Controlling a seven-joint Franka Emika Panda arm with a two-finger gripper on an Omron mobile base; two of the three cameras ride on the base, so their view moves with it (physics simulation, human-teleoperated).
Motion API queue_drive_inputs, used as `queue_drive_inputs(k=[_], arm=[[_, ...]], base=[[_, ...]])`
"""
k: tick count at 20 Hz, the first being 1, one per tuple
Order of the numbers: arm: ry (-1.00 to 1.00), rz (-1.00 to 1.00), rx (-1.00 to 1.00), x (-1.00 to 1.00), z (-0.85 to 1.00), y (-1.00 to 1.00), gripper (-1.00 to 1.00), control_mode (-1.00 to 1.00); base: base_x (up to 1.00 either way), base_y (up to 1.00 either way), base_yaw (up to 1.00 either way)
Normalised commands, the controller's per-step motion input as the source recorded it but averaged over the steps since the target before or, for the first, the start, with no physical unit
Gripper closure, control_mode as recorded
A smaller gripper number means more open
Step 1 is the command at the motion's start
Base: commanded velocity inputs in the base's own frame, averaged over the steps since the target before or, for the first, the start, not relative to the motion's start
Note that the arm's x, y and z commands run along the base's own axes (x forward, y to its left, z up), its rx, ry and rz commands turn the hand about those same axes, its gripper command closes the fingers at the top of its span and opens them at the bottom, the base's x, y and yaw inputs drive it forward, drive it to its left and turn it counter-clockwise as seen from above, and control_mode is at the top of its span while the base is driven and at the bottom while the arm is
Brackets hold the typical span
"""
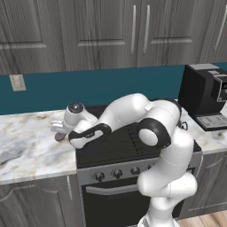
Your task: Turn on the burner for the pot on the stove. Wait thirty seconds for the pot to heat up. Then add the eggplant to the pot.
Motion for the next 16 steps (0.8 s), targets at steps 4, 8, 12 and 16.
queue_drive_inputs(k=[4,8,12,16], arm=[[0.00,0.00,0.00,0.00,0.00,0.00,-1.00,-1.00],[0.00,0.00,0.00,0.00,-0.01,0.00,-1.00,-1.00],[0.00,0.00,0.00,0.02,-0.04,0.00,-1.00,-1.00],[0.00,0.00,0.00,0.12,-0.06,0.00,-1.00,-1.00]], base=[[0.00,0.00,0.00],[0.00,0.00,0.00],[0.00,0.00,0.00],[0.00,0.00,0.00]])
